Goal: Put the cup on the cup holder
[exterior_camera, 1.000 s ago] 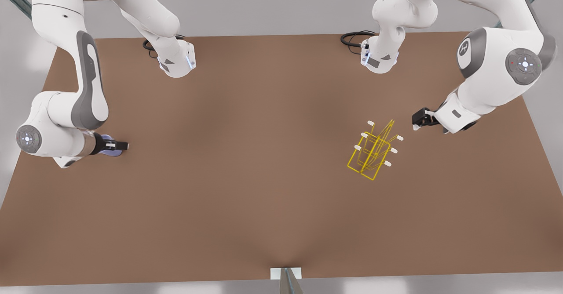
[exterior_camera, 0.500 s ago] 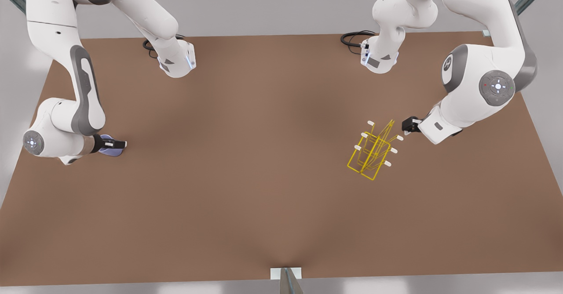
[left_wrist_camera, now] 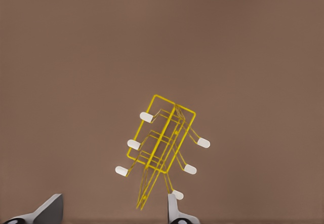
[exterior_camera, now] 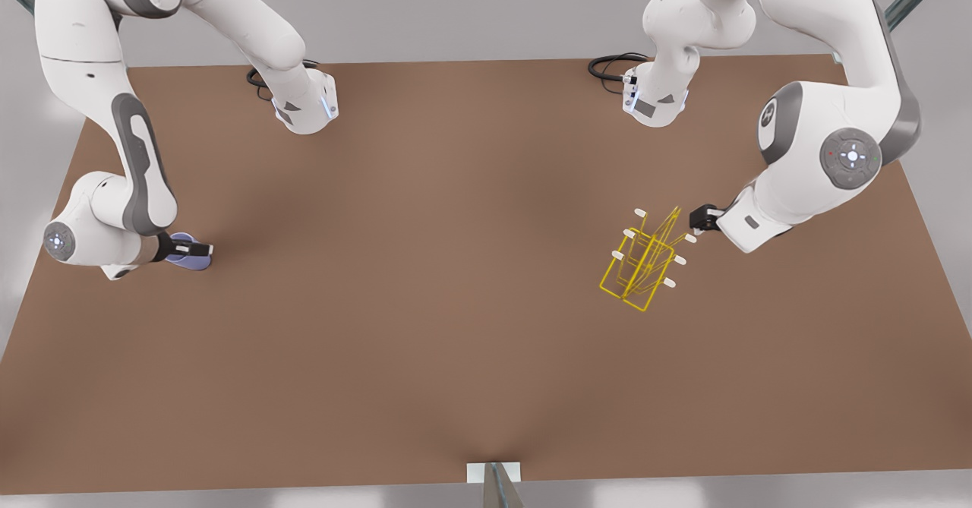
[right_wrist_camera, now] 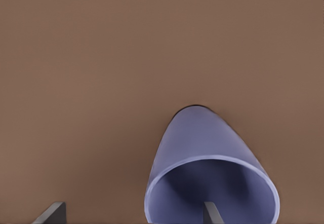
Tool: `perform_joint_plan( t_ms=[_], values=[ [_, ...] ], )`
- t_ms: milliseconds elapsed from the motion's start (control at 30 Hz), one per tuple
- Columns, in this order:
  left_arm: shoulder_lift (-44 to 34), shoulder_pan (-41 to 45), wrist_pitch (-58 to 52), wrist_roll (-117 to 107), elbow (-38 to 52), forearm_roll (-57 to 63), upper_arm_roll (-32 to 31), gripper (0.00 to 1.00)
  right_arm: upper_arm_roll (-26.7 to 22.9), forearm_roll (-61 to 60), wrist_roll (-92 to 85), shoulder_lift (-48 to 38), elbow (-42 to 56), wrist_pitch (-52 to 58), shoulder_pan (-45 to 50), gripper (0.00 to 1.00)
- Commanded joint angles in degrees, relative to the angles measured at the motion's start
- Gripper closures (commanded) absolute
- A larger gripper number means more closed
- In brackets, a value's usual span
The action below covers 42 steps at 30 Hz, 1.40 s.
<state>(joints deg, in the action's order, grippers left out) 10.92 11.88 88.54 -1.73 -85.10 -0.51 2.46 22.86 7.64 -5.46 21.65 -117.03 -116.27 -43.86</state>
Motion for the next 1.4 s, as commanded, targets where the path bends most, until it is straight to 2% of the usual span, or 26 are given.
perform_joint_plan(
  t_ms=[0,67,100,133,167,200,233,267,567,667,733,867,933,1033,1100,1200,1267,1367],
  values=[
    [-0.02,-0.01,-0.12,-0.9,0.03,0.07,0.0,0.0,-0.01,0.01,-3.59,0.67,-0.22,-3.26,-0.35,0.0],
    [-0.37,0.07,-0.56,-0.99,0.03,0.07,0.0,0.0,-0.01,0.01,-3.59,0.67,-0.57,-3.35,-0.53,0.0],
    [-0.28,0.07,-0.56,-0.99,-0.06,0.07,0.0,0.0,-0.01,0.1,-3.59,1.2,-0.57,-3.35,-0.44,0.04],
    [-0.2,0.07,-0.47,-0.99,0.03,0.16,0.0,0.0,-0.01,0.1,-3.59,1.46,-0.49,-3.26,-0.35,0.18],
    [-0.02,0.07,-0.12,-0.99,-0.15,0.16,0.0,0.0,-0.01,0.1,-3.59,1.47,-0.48,-3.26,-0.35,0.49],
    [0.42,0.07,0.15,-1.08,-0.15,0.16,0.09,0.0,-0.01,0.18,-3.59,1.46,-0.4,-3.18,-0.35,0.66],
    [0.42,0.07,0.15,-0.99,-0.15,0.16,0.09,0.0,-0.1,0.18,-3.59,1.38,-0.4,-3.09,-0.35,0.75],
    [0.42,0.07,0.15,-1.08,-0.15,0.25,0.09,0.0,-0.19,0.18,-3.59,1.47,-0.4,-3.18,-0.35,0.79],
    [0.24,0.07,-0.38,-1.08,-0.15,0.6,0.09,0.0,0.42,2.56,-3.24,-0.91,0.66,-1.51,0.35,0.79],
    [0.42,0.07,-0.29,-1.26,-0.15,0.6,0.09,0.0,0.51,1.59,-2.45,-1.08,6.55,6.67,2.9,0.79],
    [0.42,0.07,-0.03,-1.26,-0.15,0.6,0.0,0.0,0.95,-5.96,-2.45,0.58,8.39,6.49,5.54,0.79],
    [1.38,0.07,0.5,-4.59,0.2,0.42,0.0,0.0,5.17,-24.33,-2.54,8.4,12.26,5.97,8.17,0.79],
    [2.62,0.34,1.02,-24.43,0.64,-3.35,-1.32,0.0,5.61,-35.67,-2.54,10.95,14.45,5.79,12.39,0.79],
    [11.67,3.68,11.48,-82.61,10.83,-7.22,-3.34,0.0,5.61,-47.18,-2.54,11.84,16.92,5.88,16.43,0.79],
    [15.45,4.21,16.14,-100.64,15.14,-9.16,-4.57,0.0,5.61,-55.62,-2.54,11.84,17.01,5.26,19.69,0.79],
    [17.29,6.4,17.02,-106.37,15.14,-8.1,-4.13,0.0,5.61,-60.02,-2.45,14.91,18.14,-1.59,25.92,0.79],
    [17.29,6.14,16.41,-106.2,15.06,-3.01,-3.78,0.0,5.61,-64.06,-1.93,18.43,22.1,-6.77,31.37,0.79],
    [17.65,5.88,16.41,-106.28,14.97,-2.65,-3.78,0.0,5.61,-64.33,6.15,22.12,29.04,-13.45,39.2,0.79]
  ],
)
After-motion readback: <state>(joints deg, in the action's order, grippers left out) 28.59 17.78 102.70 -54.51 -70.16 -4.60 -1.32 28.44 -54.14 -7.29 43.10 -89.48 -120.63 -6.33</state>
